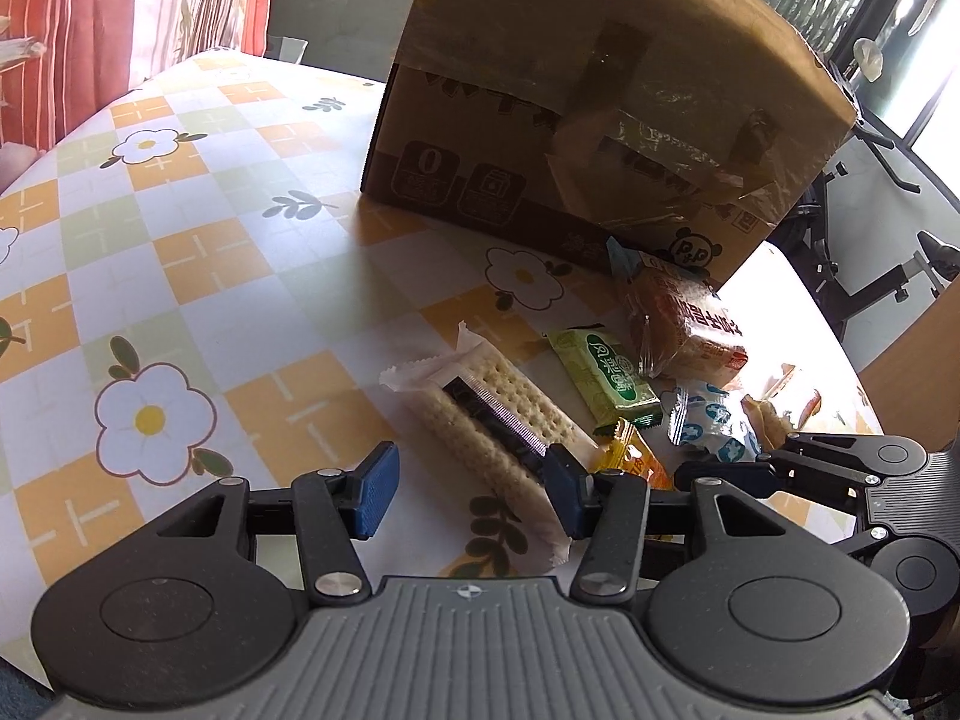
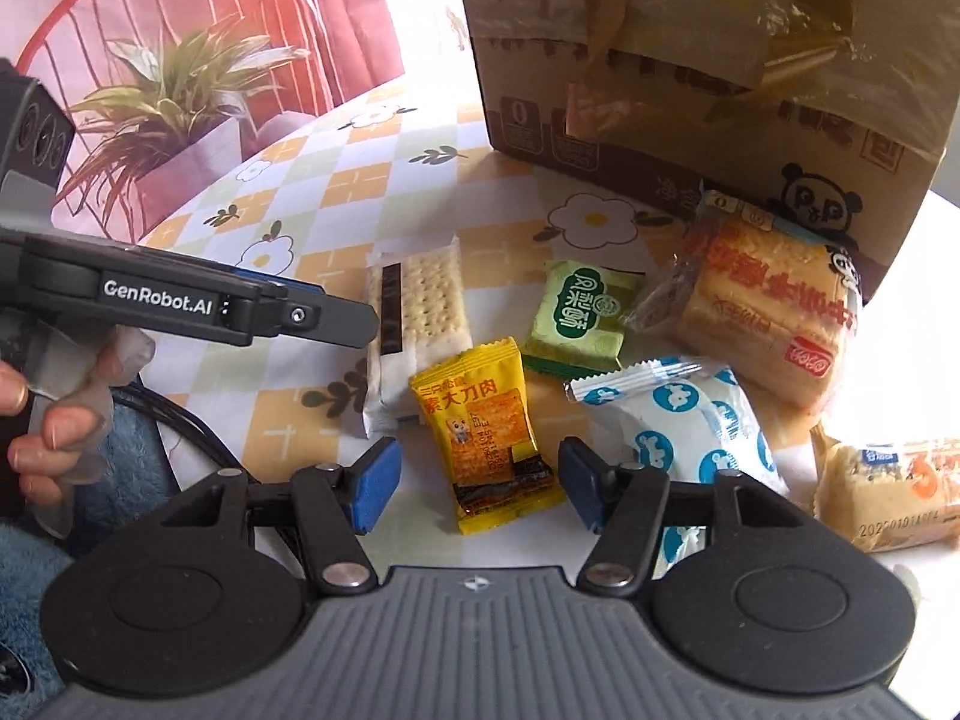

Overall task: Organize snacks
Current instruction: 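Close the right tool on the yellow snack packet while the left tool approaches the cracker packet, then close the left tool on the white cracker packet while the right tool holds the yellow packet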

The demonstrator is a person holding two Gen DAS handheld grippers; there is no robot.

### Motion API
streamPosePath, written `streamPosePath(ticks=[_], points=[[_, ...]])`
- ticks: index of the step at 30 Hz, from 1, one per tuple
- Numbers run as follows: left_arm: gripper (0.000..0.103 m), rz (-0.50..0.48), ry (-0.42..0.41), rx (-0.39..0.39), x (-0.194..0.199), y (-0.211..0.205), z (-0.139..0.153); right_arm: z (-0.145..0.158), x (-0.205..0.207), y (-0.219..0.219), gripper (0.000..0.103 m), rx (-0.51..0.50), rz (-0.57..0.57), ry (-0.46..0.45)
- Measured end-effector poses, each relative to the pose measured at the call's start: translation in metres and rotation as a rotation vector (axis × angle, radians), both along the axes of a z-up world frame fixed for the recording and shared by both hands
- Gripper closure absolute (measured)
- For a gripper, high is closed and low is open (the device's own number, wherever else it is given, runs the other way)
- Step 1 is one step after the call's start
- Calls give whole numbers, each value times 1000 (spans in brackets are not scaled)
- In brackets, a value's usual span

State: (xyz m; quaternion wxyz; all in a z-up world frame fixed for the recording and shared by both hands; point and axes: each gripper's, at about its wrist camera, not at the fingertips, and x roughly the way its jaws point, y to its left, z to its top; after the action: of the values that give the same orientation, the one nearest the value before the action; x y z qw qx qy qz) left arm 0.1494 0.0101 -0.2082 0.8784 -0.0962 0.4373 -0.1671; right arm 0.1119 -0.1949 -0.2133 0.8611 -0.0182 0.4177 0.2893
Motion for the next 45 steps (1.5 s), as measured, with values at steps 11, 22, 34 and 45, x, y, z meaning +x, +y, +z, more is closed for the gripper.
streamPosePath(ticks=[11,22,34,45], points=[[49,1,8,7,0,-1,-1,-12,0,7,66,-13,40,-81],[40,32,90,-23,23,-5,-6,11,-17,-20,68,69,-88,-179],[29,-62,58,179,60,-65,-5,27,-29,-51,68,102,-212,-248],[28,-109,-26,396,37,-93,-9,21,-35,-74,68,114,-287,-228]])
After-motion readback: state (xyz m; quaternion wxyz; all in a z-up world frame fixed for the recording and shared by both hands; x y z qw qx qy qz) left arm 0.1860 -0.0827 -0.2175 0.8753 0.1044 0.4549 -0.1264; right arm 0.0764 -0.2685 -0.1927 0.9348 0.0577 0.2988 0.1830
